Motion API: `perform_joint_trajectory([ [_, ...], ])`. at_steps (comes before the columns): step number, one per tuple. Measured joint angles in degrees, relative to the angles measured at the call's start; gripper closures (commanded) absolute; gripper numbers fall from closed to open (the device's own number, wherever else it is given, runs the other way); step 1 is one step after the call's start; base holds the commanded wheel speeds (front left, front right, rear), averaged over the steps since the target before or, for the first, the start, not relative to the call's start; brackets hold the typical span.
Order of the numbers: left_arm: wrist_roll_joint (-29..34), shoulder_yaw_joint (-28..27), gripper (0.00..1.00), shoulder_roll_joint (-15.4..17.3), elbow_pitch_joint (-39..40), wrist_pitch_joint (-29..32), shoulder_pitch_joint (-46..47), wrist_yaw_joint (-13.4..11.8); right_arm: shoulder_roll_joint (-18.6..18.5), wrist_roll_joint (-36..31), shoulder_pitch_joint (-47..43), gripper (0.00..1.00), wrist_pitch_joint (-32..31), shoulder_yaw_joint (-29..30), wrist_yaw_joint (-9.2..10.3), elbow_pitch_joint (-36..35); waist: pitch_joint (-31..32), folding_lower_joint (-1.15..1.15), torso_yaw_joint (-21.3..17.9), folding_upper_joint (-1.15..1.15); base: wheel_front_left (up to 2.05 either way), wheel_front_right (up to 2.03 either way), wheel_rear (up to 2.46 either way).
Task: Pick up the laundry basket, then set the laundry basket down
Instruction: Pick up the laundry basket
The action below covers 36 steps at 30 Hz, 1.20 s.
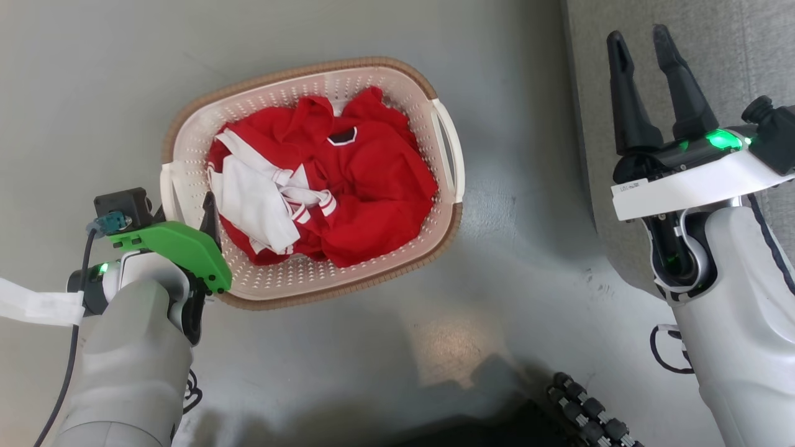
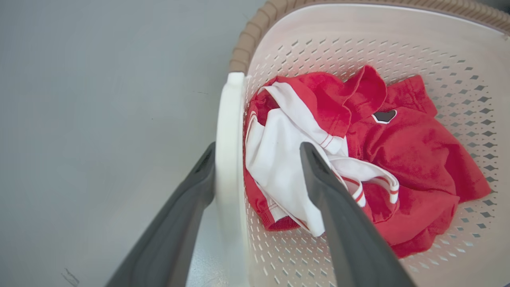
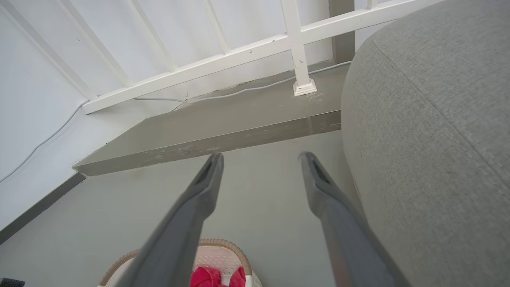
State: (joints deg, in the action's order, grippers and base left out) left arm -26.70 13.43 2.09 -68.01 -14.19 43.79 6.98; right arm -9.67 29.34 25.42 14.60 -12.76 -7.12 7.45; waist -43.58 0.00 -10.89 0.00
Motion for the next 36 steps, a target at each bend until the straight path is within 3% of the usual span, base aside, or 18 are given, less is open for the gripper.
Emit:
perform_joint_trajectory([
  [6,0.68,0.32,0.00,0.18,0.31,-0.04,-0.36,-0.02,0.47,0.00,-0.02,0.00,0.00,-0.08,0.00,1.41,2.78,0.00,0.33,0.00,0.00,0.00,0.00],
  [16,2.91,-0.51,0.00,0.69,8.23,-0.05,-3.93,-0.76,0.46,0.00,-1.91,0.00,0.00,0.45,0.00,3.92,9.37,0.00,1.45,0.00,0.00,0.00,0.00],
  [36,7.35,-2.58,0.00,0.34,30.48,-0.23,-14.50,-0.77,0.05,-1.22,-6.66,0.00,0.00,2.75,0.00,4.91,24.55,0.00,5.61,0.00,0.00,0.00,0.00],
])
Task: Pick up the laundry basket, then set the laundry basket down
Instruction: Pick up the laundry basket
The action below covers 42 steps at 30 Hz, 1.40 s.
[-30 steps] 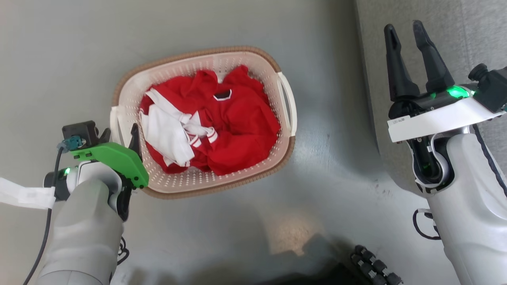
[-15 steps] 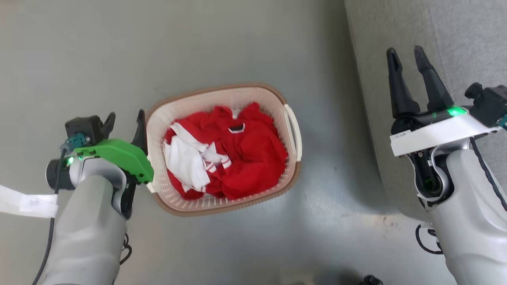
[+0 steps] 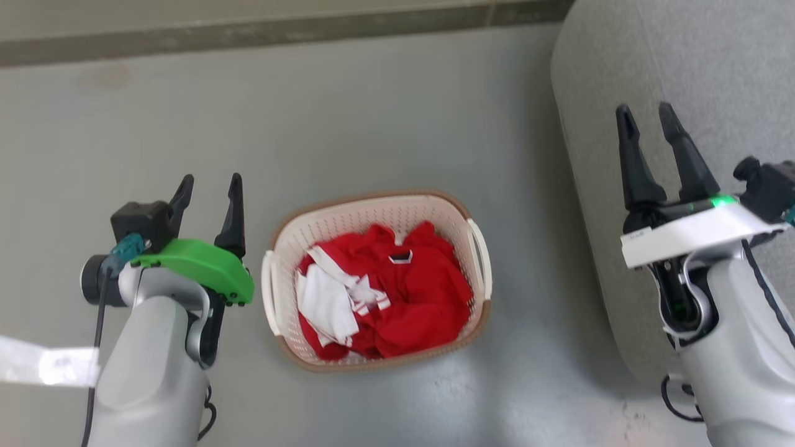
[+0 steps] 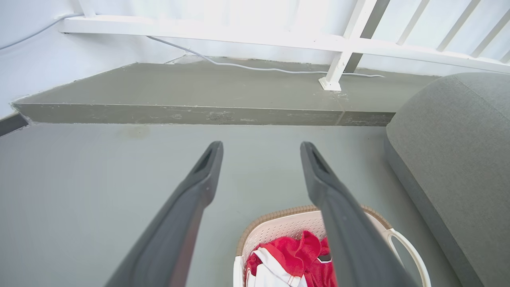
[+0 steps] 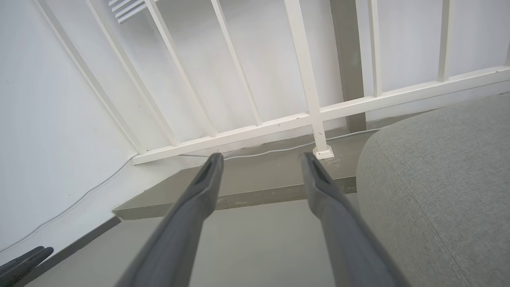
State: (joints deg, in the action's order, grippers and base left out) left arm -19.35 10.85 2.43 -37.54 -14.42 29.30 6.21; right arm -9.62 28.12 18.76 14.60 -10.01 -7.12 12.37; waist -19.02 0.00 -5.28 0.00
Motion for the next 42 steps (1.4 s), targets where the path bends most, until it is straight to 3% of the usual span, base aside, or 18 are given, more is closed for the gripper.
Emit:
perform_joint_trajectory([
  [22,1.20,-2.97,0.00,-0.30,15.94,-0.01,-15.22,-1.20,0.44,-4.09,-11.08,0.00,-0.01,2.03,0.00,1.08,15.13,0.00,4.84,0.00,0.00,0.00,0.00],
  [42,2.43,-2.47,0.00,-0.30,21.76,-0.01,-21.98,-1.31,1.60,-6.17,-12.41,0.00,-0.01,3.08,0.00,-0.33,16.90,0.00,5.07,0.00,0.00,0.00,0.00],
])
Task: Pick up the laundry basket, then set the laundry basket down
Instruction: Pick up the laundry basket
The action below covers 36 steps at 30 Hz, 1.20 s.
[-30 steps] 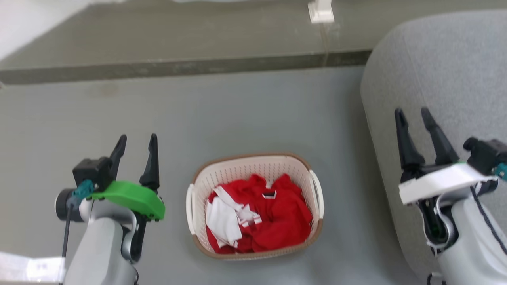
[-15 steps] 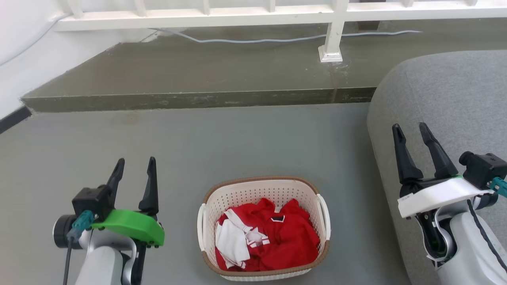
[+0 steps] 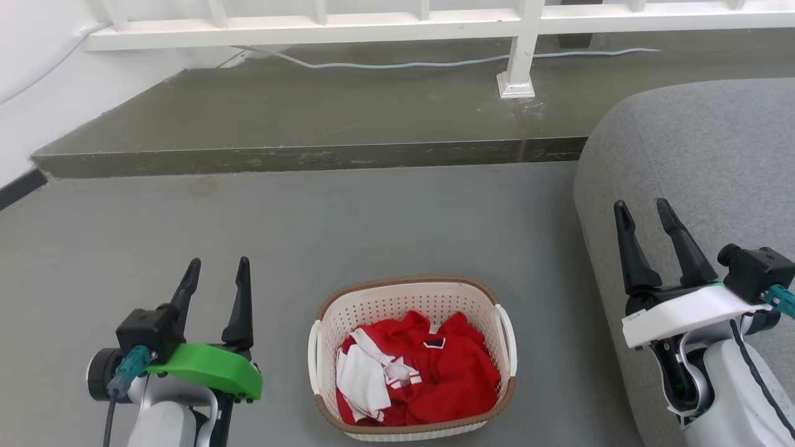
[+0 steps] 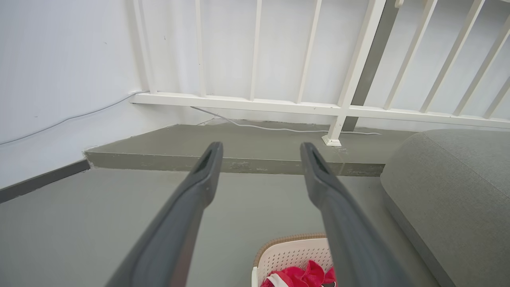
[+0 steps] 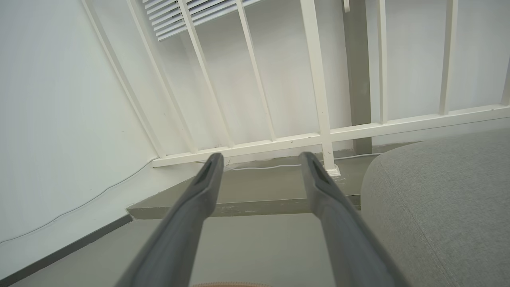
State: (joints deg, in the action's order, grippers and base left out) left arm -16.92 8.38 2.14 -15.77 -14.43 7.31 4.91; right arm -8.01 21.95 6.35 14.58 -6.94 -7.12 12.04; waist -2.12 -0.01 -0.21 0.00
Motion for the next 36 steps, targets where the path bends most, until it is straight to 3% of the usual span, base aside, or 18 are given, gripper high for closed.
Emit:
perform_joint_trajectory([
  [22,-0.60,1.33,0.00,0.01,2.54,0.00,-2.80,-1.16,0.00,-0.31,-1.05,0.00,0.00,-0.01,0.00,0.00,0.06,0.00,-0.85,0.00,0.00,0.00,0.00],
  [36,-0.97,3.49,0.00,0.03,4.78,0.00,-3.07,-2.18,-1.05,-0.21,-1.07,0.00,0.00,1.01,0.00,1.87,-4.07,0.00,-0.91,0.00,0.00,0.00,0.00],
])
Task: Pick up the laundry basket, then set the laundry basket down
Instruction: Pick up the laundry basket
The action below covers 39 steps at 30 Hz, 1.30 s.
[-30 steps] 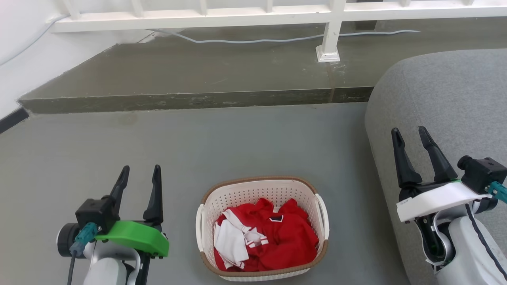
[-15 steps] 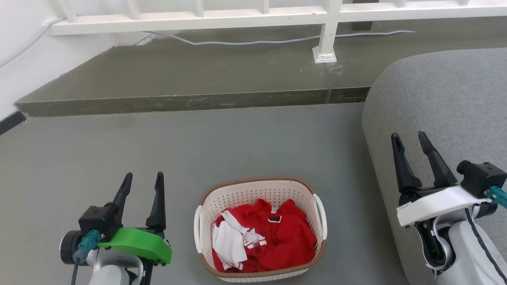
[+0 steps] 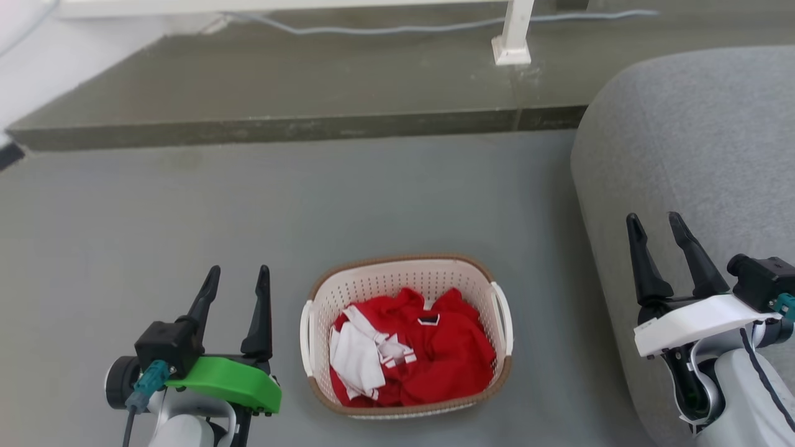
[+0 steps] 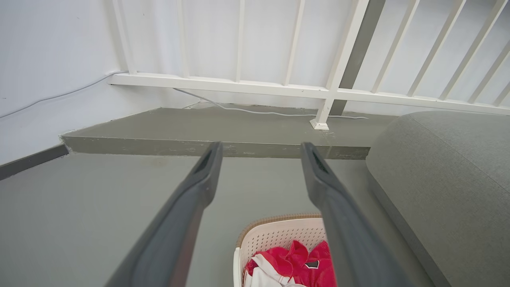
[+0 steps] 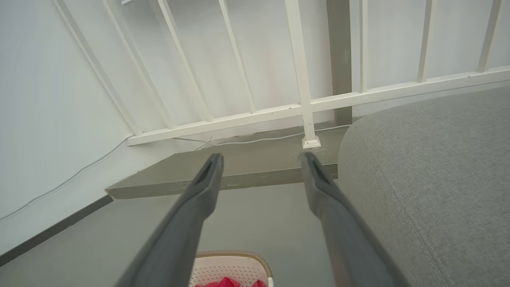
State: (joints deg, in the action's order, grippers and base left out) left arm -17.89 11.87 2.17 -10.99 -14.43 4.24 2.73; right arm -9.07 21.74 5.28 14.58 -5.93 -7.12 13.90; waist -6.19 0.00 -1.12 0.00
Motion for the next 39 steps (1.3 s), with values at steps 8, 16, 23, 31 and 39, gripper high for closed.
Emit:
perform_joint_trajectory([
  [8,0.00,1.68,0.00,0.01,0.68,0.00,0.43,-0.42,-0.47,1.29,0.09,0.00,0.00,1.00,0.00,1.98,-4.50,0.00,0.58,0.00,0.00,0.00,0.00],
  [16,-0.23,3.70,0.00,0.02,-0.55,0.00,3.70,-0.74,-1.31,2.05,3.33,0.00,0.00,0.02,0.00,4.26,-9.83,0.00,1.60,0.00,0.00,0.00,0.00],
  [23,-2.11,4.64,0.00,0.01,-3.96,0.01,6.35,-1.08,-2.36,2.55,6.27,0.00,0.00,-2.13,0.00,6.92,-14.39,0.00,2.39,0.00,0.00,0.00,0.00],
  [31,-3.11,5.81,0.00,0.00,-8.10,0.00,10.55,-1.08,-3.54,3.43,9.89,0.00,0.00,-4.09,0.00,9.62,-19.24,0.00,2.75,0.00,0.00,0.00,0.00],
  [39,-3.85,7.20,0.00,-0.04,-13.60,0.00,17.93,-1.08,-4.60,5.47,15.20,0.00,0.00,-7.00,0.00,13.51,-25.96,0.01,2.86,0.00,0.00,0.00,0.00],
])
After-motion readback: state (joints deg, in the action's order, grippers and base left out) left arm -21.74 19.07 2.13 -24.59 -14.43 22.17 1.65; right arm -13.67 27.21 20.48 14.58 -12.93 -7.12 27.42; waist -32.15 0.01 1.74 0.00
